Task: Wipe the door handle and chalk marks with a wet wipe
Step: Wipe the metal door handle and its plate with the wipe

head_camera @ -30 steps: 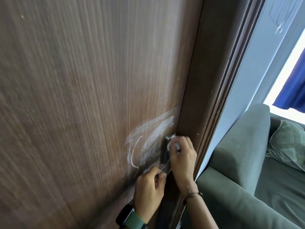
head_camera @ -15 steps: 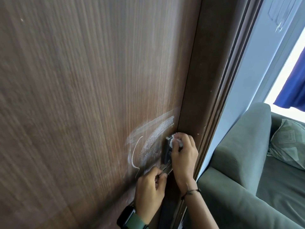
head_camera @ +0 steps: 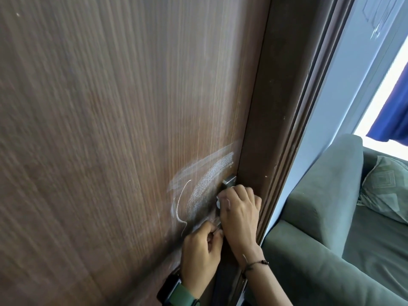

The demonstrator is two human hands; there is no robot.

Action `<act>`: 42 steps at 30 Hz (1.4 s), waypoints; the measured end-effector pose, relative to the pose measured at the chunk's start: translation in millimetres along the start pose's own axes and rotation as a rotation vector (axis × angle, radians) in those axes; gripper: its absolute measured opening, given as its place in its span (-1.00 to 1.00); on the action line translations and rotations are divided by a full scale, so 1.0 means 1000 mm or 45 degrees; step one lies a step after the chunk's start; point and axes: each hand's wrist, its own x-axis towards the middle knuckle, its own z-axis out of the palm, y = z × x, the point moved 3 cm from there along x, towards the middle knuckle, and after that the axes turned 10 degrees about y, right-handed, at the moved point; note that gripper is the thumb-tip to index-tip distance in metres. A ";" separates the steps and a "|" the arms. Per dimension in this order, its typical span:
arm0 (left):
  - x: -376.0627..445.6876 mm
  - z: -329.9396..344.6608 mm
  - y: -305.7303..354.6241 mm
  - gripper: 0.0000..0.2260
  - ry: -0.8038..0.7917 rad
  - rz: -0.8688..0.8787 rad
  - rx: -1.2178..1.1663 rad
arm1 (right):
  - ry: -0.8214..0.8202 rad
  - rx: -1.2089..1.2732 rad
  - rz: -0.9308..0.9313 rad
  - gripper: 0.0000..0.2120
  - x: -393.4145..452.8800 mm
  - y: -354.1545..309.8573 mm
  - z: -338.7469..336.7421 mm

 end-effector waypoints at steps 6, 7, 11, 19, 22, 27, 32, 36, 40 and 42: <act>-0.001 -0.001 0.000 -0.90 -0.019 -0.019 0.014 | -0.124 0.081 0.132 -0.85 -0.001 0.009 -0.002; -0.001 -0.001 0.001 -0.90 -0.018 -0.013 0.012 | -0.018 0.192 0.213 -0.81 -0.003 0.012 -0.008; -0.001 -0.004 0.007 -0.89 -0.006 0.035 0.016 | 0.356 0.514 0.789 -0.74 -0.020 0.045 -0.021; 0.002 -0.003 0.008 -0.88 -0.054 -0.009 0.053 | -0.001 1.234 1.774 -0.90 -0.065 0.049 0.031; 0.003 -0.004 0.009 -0.88 -0.058 0.013 0.127 | 0.133 1.233 1.745 -0.78 -0.056 0.044 0.039; 0.005 -0.001 0.015 -0.83 -0.127 0.069 0.385 | 0.083 1.015 1.570 -0.87 -0.060 0.047 0.043; 0.007 0.005 0.021 -0.81 -0.245 0.065 0.666 | 0.176 0.783 1.427 -0.80 -0.054 0.055 0.043; 0.009 0.011 0.026 -0.82 -0.326 0.088 0.875 | 0.225 0.600 1.230 -0.72 -0.052 0.048 0.039; 0.014 0.019 0.035 -0.84 -0.421 0.111 0.998 | 0.329 0.540 1.150 -0.73 -0.045 0.046 0.037; 0.019 0.024 0.038 -0.85 -0.466 0.110 1.022 | 0.339 0.495 1.078 -0.77 -0.046 0.049 0.040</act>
